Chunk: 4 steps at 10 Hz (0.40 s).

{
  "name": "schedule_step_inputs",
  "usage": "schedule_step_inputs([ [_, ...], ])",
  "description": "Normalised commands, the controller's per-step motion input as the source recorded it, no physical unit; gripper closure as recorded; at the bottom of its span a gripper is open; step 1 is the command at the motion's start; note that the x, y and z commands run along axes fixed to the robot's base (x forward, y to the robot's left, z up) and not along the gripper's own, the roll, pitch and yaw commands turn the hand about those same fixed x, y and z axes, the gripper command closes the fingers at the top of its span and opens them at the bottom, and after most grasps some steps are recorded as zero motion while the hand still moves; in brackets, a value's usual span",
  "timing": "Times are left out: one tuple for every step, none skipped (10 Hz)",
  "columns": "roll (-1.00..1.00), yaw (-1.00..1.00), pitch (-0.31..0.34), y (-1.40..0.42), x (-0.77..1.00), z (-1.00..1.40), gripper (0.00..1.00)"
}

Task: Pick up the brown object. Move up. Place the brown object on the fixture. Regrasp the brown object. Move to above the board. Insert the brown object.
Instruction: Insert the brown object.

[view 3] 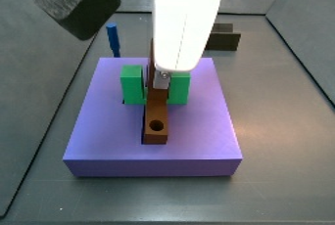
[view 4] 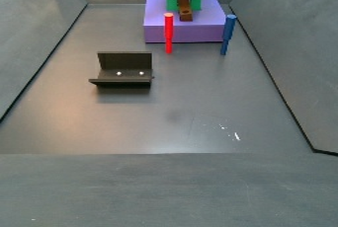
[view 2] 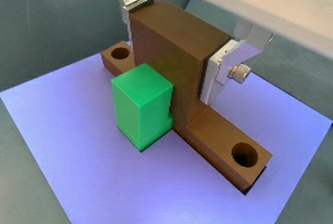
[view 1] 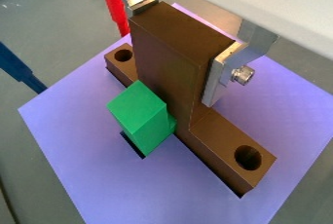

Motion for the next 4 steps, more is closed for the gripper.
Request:
schedule_step_inputs([
  [0.00,0.00,-0.084,0.00,0.00,-0.42,1.00],
  [0.00,0.00,-0.143,0.00,0.00,-0.55,1.00],
  [0.02,0.00,0.000,0.00,0.04,-0.06,1.00],
  [0.00,0.00,0.000,0.00,0.00,0.00,1.00],
])
